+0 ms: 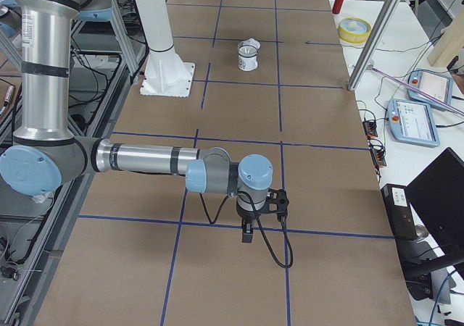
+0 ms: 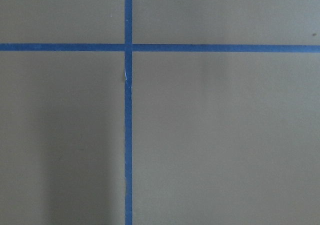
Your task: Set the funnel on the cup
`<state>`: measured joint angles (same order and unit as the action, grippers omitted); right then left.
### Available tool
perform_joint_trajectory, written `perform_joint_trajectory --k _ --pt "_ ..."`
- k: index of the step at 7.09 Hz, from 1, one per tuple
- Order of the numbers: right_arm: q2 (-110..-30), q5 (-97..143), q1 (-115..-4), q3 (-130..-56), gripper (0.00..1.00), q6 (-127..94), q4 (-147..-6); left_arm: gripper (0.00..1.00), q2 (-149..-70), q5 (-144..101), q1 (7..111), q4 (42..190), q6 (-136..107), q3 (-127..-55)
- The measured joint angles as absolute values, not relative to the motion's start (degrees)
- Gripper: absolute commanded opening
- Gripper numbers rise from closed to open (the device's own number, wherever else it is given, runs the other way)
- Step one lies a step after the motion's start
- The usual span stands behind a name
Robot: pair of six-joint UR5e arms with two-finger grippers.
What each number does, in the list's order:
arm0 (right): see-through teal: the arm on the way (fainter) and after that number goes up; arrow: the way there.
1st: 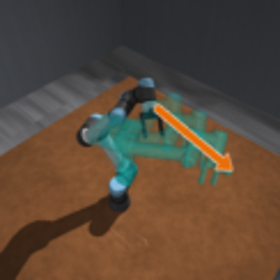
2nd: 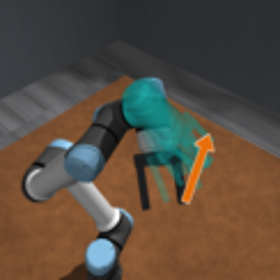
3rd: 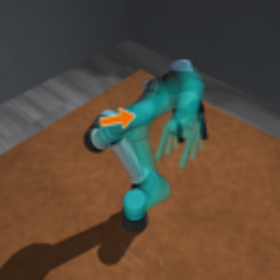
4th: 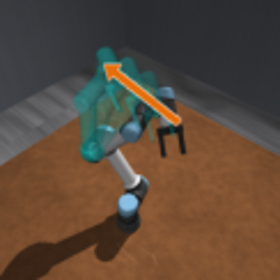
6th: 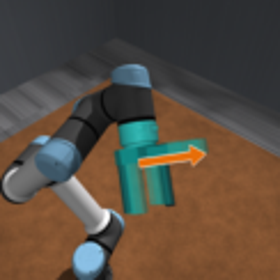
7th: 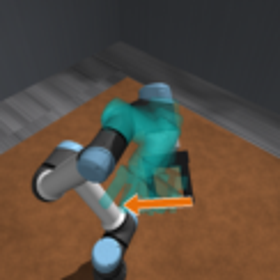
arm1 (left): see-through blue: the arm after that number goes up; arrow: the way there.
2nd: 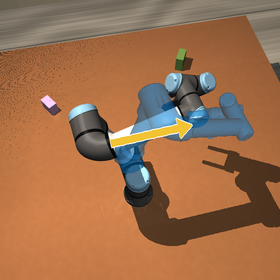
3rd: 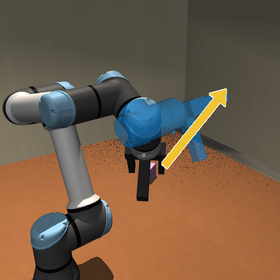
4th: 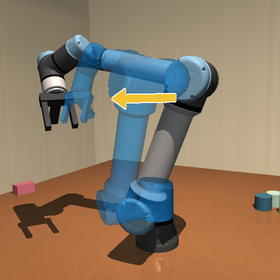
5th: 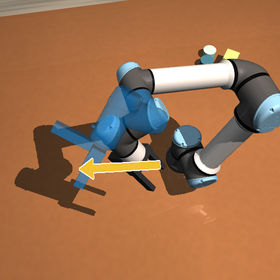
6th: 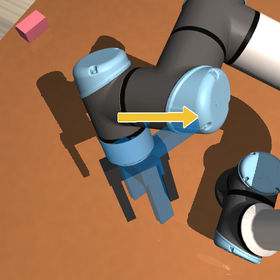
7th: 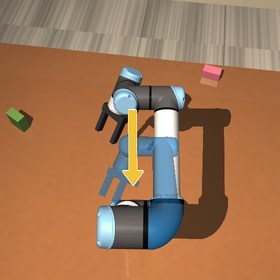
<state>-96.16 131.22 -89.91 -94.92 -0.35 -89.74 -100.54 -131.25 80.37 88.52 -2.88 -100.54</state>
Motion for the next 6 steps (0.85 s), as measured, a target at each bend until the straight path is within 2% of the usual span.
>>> perform_joint_trajectory --k 3,6 --pt "-96.2 131.2 -89.9 -94.9 1.0 -0.4 -89.7 1.0 -88.0 -133.1 88.8 87.9 7.2 -97.4" --pt "-96.2 131.2 -89.9 -94.9 1.0 -0.4 -89.7 1.0 -85.5 -133.0 89.7 87.5 7.6 -96.9"
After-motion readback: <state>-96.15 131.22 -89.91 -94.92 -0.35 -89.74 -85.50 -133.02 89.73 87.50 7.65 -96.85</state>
